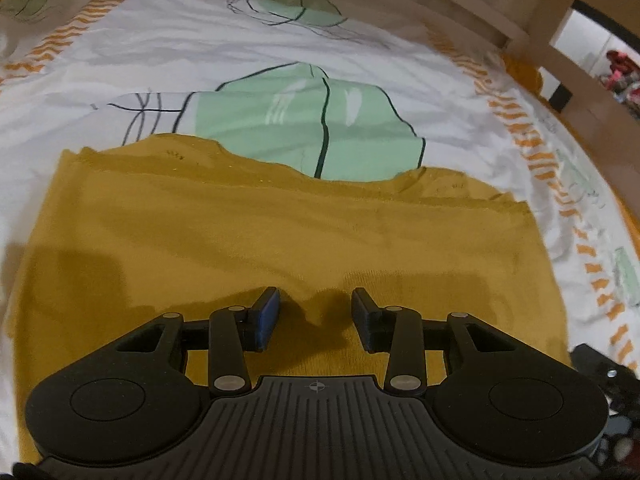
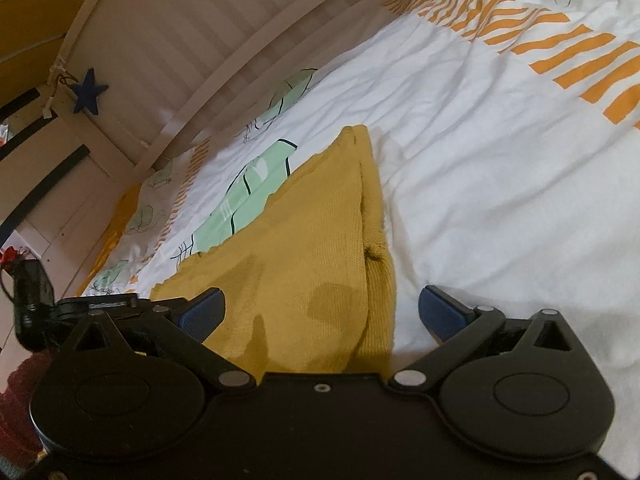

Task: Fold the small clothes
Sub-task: 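Move the right tool down to the side edge of the folded sweater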

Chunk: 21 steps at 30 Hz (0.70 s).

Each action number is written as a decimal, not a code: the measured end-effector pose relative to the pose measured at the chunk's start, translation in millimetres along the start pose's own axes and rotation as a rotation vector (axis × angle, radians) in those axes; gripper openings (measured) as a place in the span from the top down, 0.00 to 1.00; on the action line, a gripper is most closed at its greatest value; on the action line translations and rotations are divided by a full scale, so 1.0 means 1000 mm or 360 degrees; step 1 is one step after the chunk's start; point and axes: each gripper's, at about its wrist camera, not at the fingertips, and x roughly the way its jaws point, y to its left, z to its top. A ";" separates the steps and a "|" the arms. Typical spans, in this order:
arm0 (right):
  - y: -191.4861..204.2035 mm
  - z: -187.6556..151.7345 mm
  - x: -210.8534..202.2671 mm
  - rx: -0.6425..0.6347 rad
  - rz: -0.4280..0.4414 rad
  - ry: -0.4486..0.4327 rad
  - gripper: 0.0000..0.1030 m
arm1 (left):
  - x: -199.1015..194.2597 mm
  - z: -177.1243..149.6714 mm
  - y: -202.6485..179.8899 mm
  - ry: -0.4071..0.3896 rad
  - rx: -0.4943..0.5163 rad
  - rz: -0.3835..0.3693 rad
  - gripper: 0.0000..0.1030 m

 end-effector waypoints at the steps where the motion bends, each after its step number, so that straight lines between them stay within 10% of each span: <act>1: 0.000 0.000 0.000 0.0001 0.0000 0.0002 0.00 | 0.003 -0.001 -0.001 0.0012 0.0018 0.0015 0.63; 21: -0.004 0.006 0.002 0.0060 0.0036 0.0031 0.00 | 0.025 0.034 -0.012 0.0152 -0.0052 0.0042 0.62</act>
